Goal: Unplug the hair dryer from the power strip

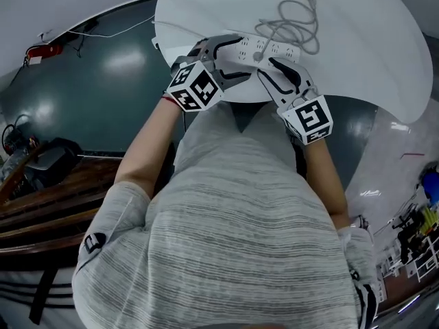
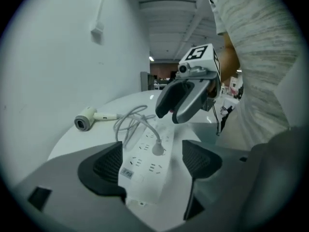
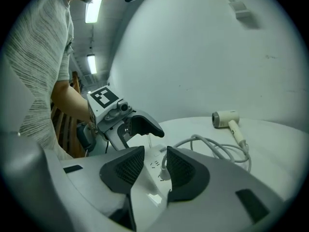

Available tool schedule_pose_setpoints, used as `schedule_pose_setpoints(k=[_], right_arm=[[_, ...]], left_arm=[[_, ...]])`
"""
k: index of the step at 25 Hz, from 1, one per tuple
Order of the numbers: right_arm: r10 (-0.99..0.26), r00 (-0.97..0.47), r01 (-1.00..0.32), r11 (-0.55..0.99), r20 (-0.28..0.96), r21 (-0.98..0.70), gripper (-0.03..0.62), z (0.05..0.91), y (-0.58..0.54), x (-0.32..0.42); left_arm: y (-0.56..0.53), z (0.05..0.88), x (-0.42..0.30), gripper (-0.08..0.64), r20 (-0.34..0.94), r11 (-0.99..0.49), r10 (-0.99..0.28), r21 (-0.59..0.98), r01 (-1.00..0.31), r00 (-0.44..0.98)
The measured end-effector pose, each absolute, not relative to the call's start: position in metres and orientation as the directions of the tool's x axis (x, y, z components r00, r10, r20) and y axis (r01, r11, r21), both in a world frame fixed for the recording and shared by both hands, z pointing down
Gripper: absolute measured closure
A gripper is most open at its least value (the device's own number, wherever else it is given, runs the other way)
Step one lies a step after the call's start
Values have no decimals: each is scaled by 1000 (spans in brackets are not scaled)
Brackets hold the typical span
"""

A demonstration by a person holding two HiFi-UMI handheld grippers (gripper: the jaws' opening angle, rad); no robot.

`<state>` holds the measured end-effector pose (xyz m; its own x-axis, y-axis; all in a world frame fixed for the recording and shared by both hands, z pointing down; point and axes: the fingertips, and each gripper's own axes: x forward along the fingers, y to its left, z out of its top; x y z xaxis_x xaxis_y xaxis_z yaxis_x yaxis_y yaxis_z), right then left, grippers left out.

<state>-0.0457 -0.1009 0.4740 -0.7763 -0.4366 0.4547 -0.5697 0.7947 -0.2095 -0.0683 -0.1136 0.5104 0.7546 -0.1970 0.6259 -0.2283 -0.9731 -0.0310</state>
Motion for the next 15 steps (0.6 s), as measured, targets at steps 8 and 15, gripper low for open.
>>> schedule_pose_setpoints(k=[8, 15], right_arm=[[-402, -720, -579, 797, 566, -171, 454, 509, -109, -55], [-356, -684, -552, 823, 637, -132, 454, 529, -109, -59]], left_arm=[[-123, 551, -59, 101, 738, -992, -121, -61, -112, 664], [-124, 577, -49, 95, 811, -999, -40, -24, -36, 583]])
